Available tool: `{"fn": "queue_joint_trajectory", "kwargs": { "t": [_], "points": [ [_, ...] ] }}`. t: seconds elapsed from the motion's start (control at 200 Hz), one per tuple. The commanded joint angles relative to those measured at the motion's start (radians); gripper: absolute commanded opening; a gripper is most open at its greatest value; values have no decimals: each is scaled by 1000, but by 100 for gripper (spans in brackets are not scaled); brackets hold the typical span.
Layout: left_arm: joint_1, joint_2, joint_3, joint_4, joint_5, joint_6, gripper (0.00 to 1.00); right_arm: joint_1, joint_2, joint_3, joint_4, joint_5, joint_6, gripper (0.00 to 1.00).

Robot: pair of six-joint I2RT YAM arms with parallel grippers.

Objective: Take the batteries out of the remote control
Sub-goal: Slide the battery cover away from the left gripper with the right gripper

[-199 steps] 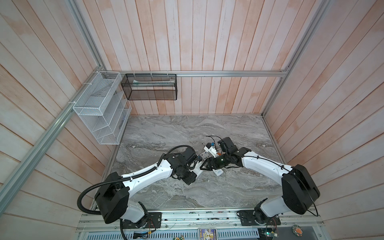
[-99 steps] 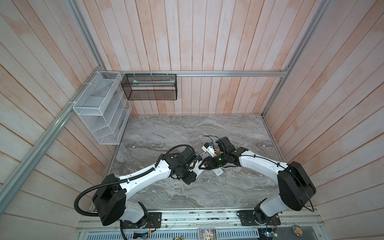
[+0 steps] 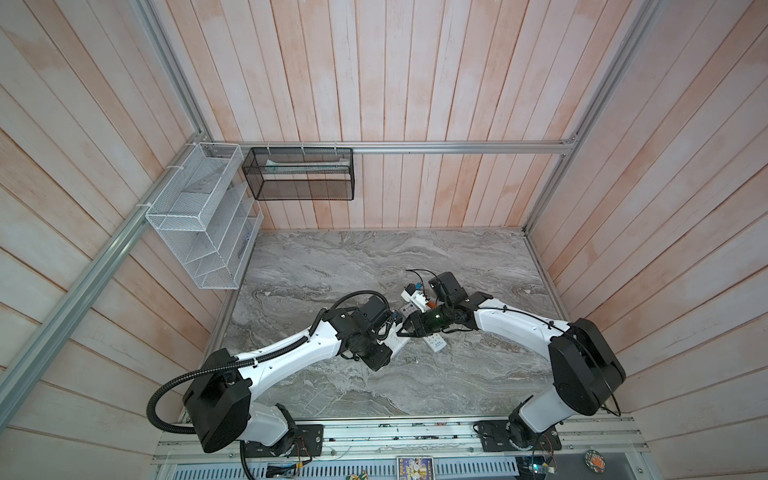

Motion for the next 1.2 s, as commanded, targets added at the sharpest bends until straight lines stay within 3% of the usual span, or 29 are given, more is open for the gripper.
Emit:
{"fn": "queue_joint_trajectory", "kwargs": {
  "t": [0.0, 0.07, 0.22, 0.625, 0.94, 1.195],
  "points": [
    [2, -29, -5, 5, -5, 11, 43, -6, -5, 4, -23, -8, -8, 41],
    [2, -31, -5, 6, -6, 10, 43, -5, -1, 2, -22, -50, -10, 51],
    [2, -31, -4, 5, -9, 10, 43, -4, 4, -3, -26, -42, -17, 52],
    [2, -36, -10, 7, -5, 12, 43, -28, -2, 5, -46, 2, -27, 31],
    [2, -24, -13, 6, -2, 12, 43, -52, -26, 0, -48, 23, -24, 22],
    [2, 3, -11, 4, 2, 12, 43, -57, -56, -4, -26, 16, -6, 21]
  ]
}}
